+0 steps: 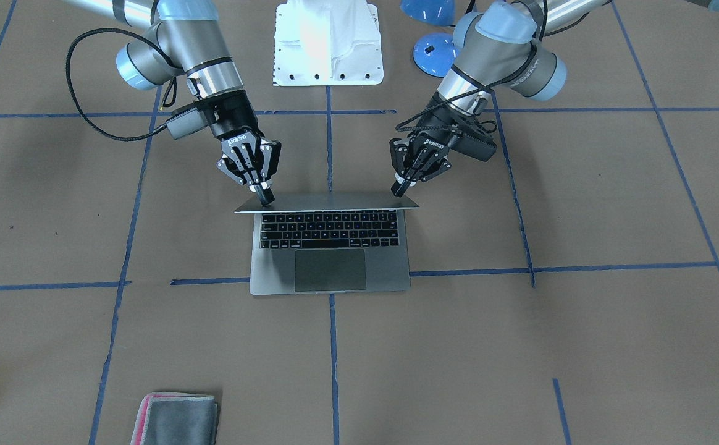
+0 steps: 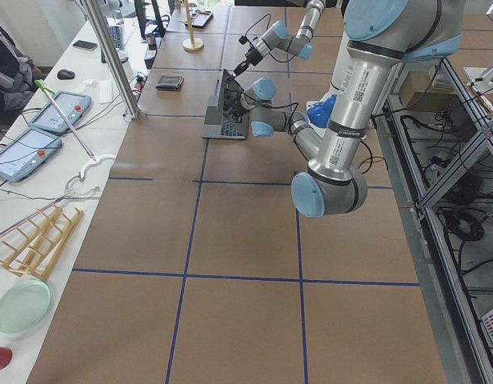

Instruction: Close laptop

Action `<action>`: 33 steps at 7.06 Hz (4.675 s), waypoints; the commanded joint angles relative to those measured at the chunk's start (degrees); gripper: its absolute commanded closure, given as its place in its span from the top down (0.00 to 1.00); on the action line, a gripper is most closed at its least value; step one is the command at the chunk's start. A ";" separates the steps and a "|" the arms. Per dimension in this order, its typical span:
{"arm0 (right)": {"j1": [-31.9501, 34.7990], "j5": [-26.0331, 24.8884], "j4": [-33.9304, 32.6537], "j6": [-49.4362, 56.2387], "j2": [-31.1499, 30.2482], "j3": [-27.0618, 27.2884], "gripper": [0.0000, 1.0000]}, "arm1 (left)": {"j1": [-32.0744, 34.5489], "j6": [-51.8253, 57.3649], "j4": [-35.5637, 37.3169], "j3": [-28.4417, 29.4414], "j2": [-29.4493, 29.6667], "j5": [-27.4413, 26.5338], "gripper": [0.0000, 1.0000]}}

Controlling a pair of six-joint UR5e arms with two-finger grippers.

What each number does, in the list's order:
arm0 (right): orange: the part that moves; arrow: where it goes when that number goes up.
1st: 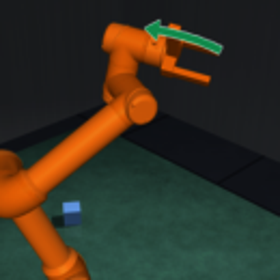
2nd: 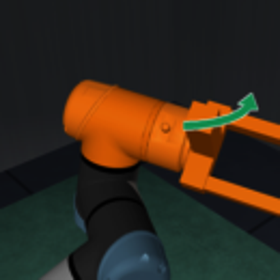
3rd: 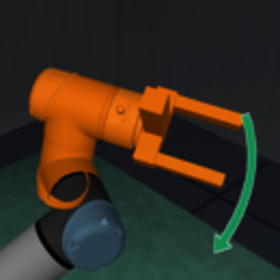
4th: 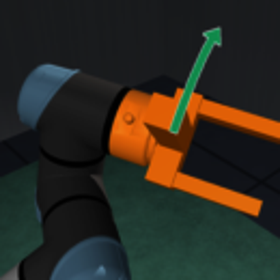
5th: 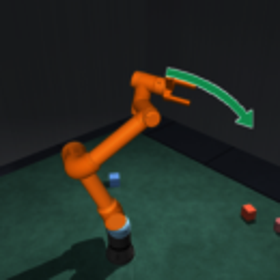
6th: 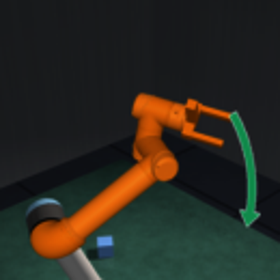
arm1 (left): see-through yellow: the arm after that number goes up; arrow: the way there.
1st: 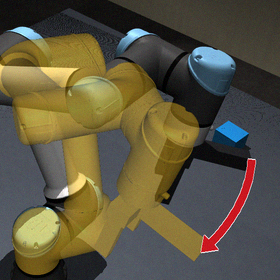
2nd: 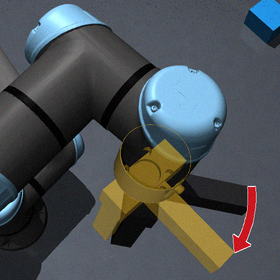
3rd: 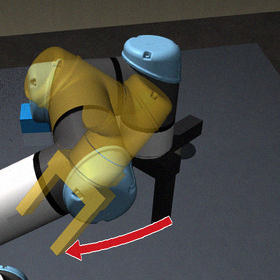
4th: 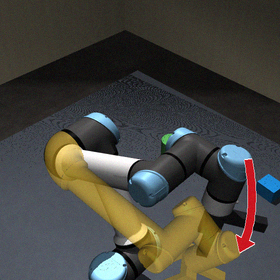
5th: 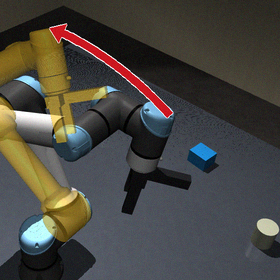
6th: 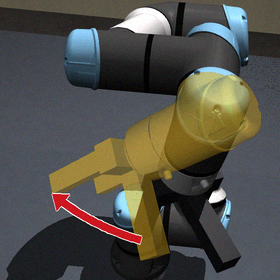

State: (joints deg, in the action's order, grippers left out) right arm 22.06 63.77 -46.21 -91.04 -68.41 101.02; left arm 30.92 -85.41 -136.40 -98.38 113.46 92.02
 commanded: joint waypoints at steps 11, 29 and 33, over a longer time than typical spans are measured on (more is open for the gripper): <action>5.53 15.46 -17.62 0.51 10.14 -11.06 0.99 | 6.16 2.62 0.34 18.84 9.76 12.38 1.00; 65.82 68.51 -42.54 92.98 -38.72 10.07 0.99 | 56.67 91.19 48.68 -5.35 -31.10 40.93 1.00; 65.74 69.12 -41.95 91.66 -38.72 6.46 0.99 | 58.37 90.95 48.60 -2.87 -36.11 42.89 1.00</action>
State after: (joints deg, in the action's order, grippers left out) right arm 87.78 132.70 -88.26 0.69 -107.28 107.95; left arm 89.16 5.56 -87.82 -101.56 78.50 134.67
